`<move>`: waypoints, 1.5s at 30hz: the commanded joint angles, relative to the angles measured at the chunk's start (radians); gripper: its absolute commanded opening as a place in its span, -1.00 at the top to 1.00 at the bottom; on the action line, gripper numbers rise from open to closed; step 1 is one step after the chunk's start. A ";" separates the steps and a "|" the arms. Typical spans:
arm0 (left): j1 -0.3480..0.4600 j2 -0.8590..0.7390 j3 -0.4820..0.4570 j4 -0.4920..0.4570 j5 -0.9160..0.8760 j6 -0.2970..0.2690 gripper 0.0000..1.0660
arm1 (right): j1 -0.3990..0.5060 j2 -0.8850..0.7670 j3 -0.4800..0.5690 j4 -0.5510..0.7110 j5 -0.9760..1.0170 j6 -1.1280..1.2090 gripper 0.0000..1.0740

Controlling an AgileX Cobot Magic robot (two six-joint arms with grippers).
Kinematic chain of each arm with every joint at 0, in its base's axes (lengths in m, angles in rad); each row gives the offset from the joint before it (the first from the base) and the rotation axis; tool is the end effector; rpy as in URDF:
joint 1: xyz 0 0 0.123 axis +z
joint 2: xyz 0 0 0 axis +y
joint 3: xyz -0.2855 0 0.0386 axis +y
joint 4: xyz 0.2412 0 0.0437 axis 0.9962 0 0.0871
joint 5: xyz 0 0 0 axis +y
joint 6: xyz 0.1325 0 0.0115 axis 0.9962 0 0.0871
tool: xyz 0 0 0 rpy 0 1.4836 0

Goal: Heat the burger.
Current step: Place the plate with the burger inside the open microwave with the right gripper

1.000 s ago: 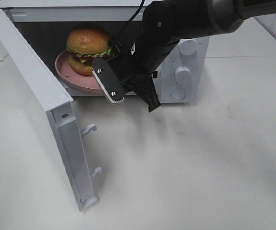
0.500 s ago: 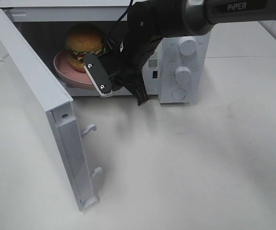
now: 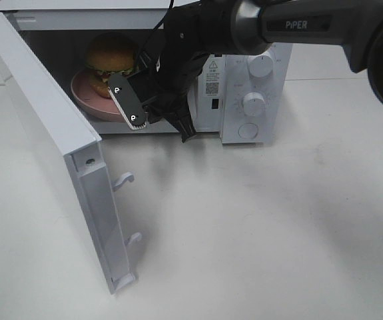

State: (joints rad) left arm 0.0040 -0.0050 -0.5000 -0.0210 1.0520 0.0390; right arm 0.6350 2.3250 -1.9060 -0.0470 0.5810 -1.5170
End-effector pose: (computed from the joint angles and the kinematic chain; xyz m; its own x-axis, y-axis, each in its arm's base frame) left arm 0.0234 -0.0023 0.2560 -0.4431 0.0268 -0.8960 0.0250 0.9995 0.0175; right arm 0.4392 0.3193 0.1412 0.5710 -0.8209 0.0115 -0.6451 -0.4573 -0.6122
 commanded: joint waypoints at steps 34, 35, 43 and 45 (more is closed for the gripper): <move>-0.002 -0.022 0.003 -0.004 -0.014 -0.002 -0.87 | -0.028 0.112 -0.194 -0.026 -0.025 -0.029 1.00; -0.002 -0.022 0.003 -0.004 -0.014 -0.002 -0.87 | -0.028 0.112 -0.194 -0.026 -0.031 -0.032 0.99; -0.002 -0.022 0.003 -0.004 -0.014 -0.002 -0.87 | -0.028 0.112 -0.194 -0.018 -0.038 -0.033 0.83; -0.002 -0.022 0.003 -0.004 -0.014 -0.002 -0.87 | -0.028 0.112 -0.194 -0.018 -0.038 -0.022 0.73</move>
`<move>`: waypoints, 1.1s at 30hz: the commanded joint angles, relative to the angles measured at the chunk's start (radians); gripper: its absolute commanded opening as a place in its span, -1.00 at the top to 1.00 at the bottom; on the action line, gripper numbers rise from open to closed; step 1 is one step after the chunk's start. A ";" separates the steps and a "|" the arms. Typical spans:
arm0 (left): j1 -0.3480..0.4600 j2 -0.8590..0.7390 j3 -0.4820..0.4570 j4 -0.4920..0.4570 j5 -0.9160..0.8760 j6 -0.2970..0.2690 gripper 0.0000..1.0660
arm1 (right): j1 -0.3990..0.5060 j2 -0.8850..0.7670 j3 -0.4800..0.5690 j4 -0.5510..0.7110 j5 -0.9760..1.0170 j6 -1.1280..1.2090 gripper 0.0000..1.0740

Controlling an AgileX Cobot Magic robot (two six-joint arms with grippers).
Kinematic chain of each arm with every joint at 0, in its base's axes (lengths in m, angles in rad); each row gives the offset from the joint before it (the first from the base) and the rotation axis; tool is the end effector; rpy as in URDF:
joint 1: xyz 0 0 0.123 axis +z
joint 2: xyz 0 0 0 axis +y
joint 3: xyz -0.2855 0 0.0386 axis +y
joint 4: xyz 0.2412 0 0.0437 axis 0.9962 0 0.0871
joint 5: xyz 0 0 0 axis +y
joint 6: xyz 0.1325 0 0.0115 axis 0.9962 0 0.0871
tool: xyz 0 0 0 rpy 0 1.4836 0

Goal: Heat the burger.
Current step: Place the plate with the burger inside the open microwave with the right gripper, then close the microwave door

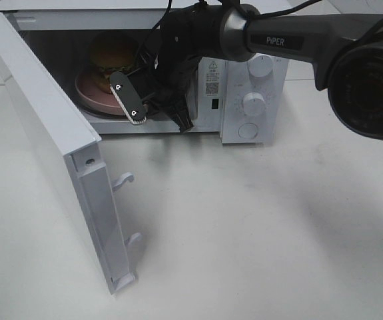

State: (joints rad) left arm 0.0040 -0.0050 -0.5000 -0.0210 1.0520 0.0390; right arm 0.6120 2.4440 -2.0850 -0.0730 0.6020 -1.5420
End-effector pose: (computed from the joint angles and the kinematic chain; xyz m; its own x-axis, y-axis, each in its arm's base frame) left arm 0.0234 -0.0023 0.2560 -0.4431 0.0268 -0.8960 0.0250 0.9995 0.0175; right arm 0.4698 0.3230 0.1311 0.5717 -0.8188 0.0518 -0.6093 -0.4660 -0.6416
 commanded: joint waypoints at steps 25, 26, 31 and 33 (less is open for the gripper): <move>-0.002 -0.022 0.003 -0.004 -0.014 -0.002 -0.87 | -0.005 -0.122 0.150 0.060 -0.076 0.068 -0.44; -0.002 -0.022 0.003 -0.004 -0.014 -0.002 -0.87 | -0.005 -0.122 0.150 0.060 -0.076 0.068 -0.44; -0.002 -0.022 0.003 -0.004 -0.014 -0.002 -0.87 | -0.004 -0.179 0.233 0.060 -0.094 0.069 -0.42; -0.002 -0.022 0.003 -0.004 -0.014 -0.002 -0.87 | -0.004 -0.199 0.266 0.060 -0.097 0.069 -0.42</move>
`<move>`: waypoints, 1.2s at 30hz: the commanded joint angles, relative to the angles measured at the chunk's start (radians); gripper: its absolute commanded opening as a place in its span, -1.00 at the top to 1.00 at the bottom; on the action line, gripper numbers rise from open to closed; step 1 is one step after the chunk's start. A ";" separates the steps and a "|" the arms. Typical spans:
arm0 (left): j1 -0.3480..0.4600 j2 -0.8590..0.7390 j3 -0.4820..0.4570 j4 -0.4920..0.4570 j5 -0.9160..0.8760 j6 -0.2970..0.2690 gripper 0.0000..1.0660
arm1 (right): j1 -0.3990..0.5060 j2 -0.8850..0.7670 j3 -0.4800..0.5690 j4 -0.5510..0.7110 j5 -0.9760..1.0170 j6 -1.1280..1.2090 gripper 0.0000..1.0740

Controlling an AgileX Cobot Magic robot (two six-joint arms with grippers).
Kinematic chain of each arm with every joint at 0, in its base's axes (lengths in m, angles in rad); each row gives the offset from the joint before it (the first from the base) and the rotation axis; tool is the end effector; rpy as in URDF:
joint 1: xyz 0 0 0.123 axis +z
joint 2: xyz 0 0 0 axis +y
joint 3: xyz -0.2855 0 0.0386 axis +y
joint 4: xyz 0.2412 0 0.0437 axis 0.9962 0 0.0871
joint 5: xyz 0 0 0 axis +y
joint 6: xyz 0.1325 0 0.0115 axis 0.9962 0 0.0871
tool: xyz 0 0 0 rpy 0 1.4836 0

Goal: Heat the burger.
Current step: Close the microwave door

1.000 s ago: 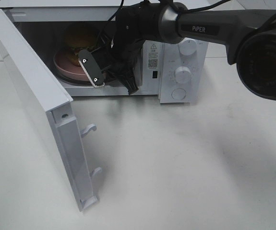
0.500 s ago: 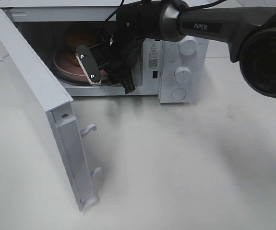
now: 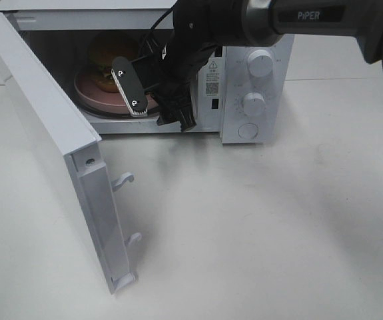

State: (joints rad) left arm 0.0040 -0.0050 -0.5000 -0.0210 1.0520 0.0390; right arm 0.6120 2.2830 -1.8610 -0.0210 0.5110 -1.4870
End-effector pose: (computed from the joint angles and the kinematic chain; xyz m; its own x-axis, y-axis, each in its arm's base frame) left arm 0.0234 -0.0023 0.2560 -0.4431 0.0268 -0.8960 0.0250 0.9995 0.0175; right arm 0.4443 0.3102 0.1554 0.5276 -0.8487 -0.0357 -0.6485 -0.3752 -0.6623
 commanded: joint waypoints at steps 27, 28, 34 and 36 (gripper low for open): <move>-0.002 -0.022 0.003 -0.004 -0.014 -0.002 -0.87 | -0.004 -0.385 0.556 0.005 -0.132 0.036 -0.42; -0.002 -0.022 0.003 -0.004 -0.014 -0.002 -0.87 | -0.004 -0.400 0.574 0.005 -0.137 0.043 -0.42; -0.002 -0.022 0.003 -0.004 -0.014 -0.002 -0.87 | -0.004 -0.467 0.659 0.005 -0.144 0.051 -0.42; -0.002 -0.022 0.003 -0.004 -0.014 -0.002 -0.87 | -0.004 -0.529 0.745 0.008 -0.164 0.064 -0.42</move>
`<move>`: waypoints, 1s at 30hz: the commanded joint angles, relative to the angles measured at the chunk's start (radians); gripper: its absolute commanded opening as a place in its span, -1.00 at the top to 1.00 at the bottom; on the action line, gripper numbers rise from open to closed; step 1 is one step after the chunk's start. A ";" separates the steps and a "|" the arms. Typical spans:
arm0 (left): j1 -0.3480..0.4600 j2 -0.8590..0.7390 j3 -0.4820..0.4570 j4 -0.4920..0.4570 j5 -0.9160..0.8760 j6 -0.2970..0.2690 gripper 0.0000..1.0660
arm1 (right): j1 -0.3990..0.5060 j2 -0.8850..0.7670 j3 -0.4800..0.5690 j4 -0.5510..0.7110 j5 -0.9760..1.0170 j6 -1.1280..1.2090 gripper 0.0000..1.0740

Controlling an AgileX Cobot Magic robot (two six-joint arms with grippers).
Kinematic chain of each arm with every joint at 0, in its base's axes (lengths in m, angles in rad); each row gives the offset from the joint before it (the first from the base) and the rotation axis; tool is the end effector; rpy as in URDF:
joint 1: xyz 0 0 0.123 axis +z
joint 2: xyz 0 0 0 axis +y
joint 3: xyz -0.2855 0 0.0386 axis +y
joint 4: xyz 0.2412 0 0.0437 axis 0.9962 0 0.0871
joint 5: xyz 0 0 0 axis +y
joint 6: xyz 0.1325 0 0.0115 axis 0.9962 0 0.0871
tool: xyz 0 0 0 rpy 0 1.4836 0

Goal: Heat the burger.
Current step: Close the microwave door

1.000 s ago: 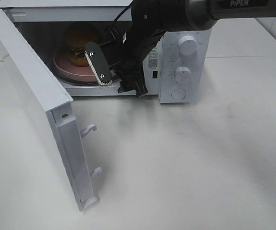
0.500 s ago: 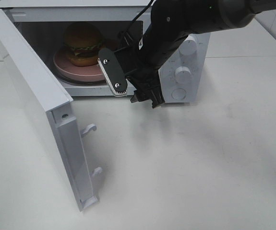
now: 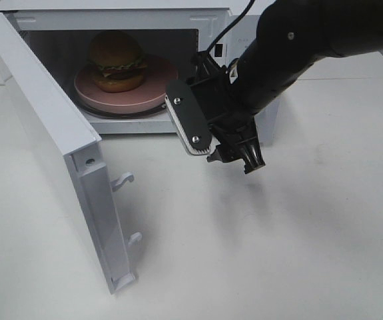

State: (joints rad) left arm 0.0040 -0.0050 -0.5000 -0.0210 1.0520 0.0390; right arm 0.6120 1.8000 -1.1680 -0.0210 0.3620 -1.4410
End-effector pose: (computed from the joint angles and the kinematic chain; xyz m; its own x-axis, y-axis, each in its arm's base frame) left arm 0.0234 -0.0023 0.2560 -0.4431 0.0268 -0.8960 0.0250 0.9995 0.0175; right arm 0.3319 0.2317 0.1802 0.4964 -0.8659 -0.0619 -0.7034 -0.3594 -0.6132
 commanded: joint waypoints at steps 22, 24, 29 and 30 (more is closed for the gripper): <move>-0.002 -0.022 0.003 -0.004 -0.014 -0.002 -0.87 | -0.004 -0.403 0.417 0.008 -0.039 0.207 -0.42; -0.002 -0.022 0.003 -0.004 -0.014 -0.002 -0.87 | -0.004 -0.438 0.443 0.008 -0.034 0.262 -0.42; -0.002 -0.022 0.003 -0.004 -0.014 -0.002 -0.87 | -0.004 -0.514 0.477 0.008 -0.029 0.435 -0.42; -0.002 -0.022 0.003 -0.004 -0.014 -0.002 -0.87 | -0.004 -0.547 0.485 0.007 -0.015 0.531 -0.42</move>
State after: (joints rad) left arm 0.0040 -0.0050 -0.5000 -0.0210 1.0520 0.0390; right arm 0.6120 1.3020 -0.6990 -0.0200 0.3320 -1.0520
